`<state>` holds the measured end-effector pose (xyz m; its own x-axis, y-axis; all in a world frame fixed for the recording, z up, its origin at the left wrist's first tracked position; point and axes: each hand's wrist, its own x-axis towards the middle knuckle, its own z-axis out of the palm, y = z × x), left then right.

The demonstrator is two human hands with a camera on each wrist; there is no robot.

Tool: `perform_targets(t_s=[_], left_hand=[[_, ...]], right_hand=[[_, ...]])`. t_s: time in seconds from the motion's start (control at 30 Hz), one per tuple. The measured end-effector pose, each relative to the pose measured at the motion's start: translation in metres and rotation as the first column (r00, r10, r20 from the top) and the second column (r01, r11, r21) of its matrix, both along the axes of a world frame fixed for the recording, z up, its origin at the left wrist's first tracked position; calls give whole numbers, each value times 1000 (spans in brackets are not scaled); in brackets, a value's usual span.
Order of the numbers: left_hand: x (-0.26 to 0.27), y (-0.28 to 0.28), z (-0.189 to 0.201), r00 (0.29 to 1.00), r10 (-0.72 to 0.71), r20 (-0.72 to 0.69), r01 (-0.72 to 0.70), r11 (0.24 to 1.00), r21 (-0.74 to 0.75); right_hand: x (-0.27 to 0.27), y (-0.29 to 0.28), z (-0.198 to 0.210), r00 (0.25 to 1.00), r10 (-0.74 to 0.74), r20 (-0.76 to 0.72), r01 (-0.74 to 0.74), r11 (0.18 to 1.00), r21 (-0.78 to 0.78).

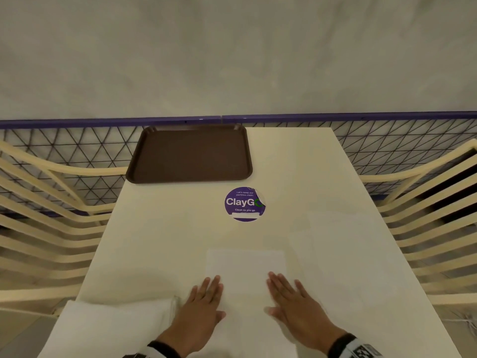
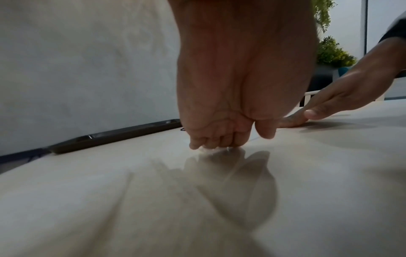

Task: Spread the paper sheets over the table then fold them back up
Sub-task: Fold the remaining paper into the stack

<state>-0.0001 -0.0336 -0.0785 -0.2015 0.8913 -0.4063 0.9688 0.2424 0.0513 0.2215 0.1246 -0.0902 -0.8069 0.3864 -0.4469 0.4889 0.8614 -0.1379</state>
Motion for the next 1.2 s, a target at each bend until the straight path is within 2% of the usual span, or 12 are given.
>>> perform_targets(t_s=[0.07, 0.13, 0.23, 0.27, 0.37, 0.47, 0.57, 0.77, 0.93, 1.0, 1.1, 1.2], left_hand=[[0, -1, 11, 999, 17, -44, -13, 997, 75], [-2, 6, 22, 997, 64, 31, -66, 995, 73], [-7, 31, 37, 949, 294, 114, -305, 947, 97], [-10, 37, 38, 907, 372, 195, -395, 914, 93], [-14, 54, 36, 630, 621, 466, -707, 707, 14], [-13, 69, 36, 515, 714, 474, -768, 630, -116], [-7, 74, 34, 545, 739, 396, -749, 642, -166], [11, 67, 26, 624, 703, 341, -698, 698, -161], [23, 63, 34, 587, 652, 479, -701, 706, -103], [26, 60, 35, 568, 639, 518, -708, 700, -87], [29, 52, 34, 459, 651, 604, -759, 641, -114], [32, 44, 35, 401, 710, 578, -776, 599, -198]], right_hand=[[8, 5, 1, 997, -66, 28, 66, 998, -16], [8, 8, 7, 989, -105, 106, 109, 994, -31], [1, 5, 17, 989, -120, 85, 120, 993, 4], [-6, 6, 23, 988, -129, 82, 124, 990, 60], [-7, 12, 27, 982, -119, 147, 118, 993, 17], [-6, 7, 37, 977, -95, 191, 93, 996, 19], [-7, 7, 31, 994, -36, 100, 47, 993, -108], [-16, 2, 48, 989, -102, 112, 110, 992, -68], [-47, 9, 64, 974, -182, -136, 178, 983, -40], [-61, 14, 60, 979, -146, -143, 137, 988, -70], [-73, 17, 52, 992, -98, -74, 87, 988, -131], [-75, 17, 44, 996, -90, -28, 87, 991, -98]])
